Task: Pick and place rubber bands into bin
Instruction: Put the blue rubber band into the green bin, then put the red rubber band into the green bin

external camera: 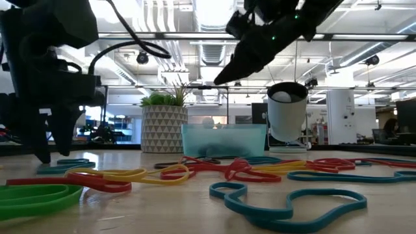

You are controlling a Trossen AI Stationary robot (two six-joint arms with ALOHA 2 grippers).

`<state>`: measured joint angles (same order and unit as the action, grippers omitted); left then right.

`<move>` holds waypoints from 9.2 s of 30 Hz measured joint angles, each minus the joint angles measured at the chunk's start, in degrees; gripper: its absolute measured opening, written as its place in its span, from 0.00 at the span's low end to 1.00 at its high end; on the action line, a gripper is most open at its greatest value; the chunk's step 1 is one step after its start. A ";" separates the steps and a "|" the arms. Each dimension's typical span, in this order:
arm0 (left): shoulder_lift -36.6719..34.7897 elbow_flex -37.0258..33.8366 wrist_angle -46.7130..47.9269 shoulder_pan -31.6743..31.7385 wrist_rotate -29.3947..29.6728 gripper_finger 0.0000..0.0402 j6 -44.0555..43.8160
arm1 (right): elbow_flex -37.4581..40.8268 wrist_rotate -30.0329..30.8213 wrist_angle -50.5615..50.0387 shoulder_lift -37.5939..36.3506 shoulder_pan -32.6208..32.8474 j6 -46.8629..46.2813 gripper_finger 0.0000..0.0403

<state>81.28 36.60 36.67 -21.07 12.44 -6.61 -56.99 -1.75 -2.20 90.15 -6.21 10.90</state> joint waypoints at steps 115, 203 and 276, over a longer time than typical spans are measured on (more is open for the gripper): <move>-3.64 7.76 -56.96 23.75 17.42 0.00 34.08 | 1.95 0.36 -10.93 -3.39 12.63 -10.54 0.32; -10.22 4.20 -29.64 18.51 8.99 0.18 11.21 | 13.89 4.10 -23.20 3.37 12.87 -18.40 0.11; -5.19 -0.74 -40.89 17.22 -3.19 0.18 2.42 | -12.45 22.70 -20.51 1.07 -7.31 7.08 0.02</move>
<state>76.09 35.86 -4.23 -3.85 9.25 -4.19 -69.44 20.95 -22.71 91.22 -13.53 17.97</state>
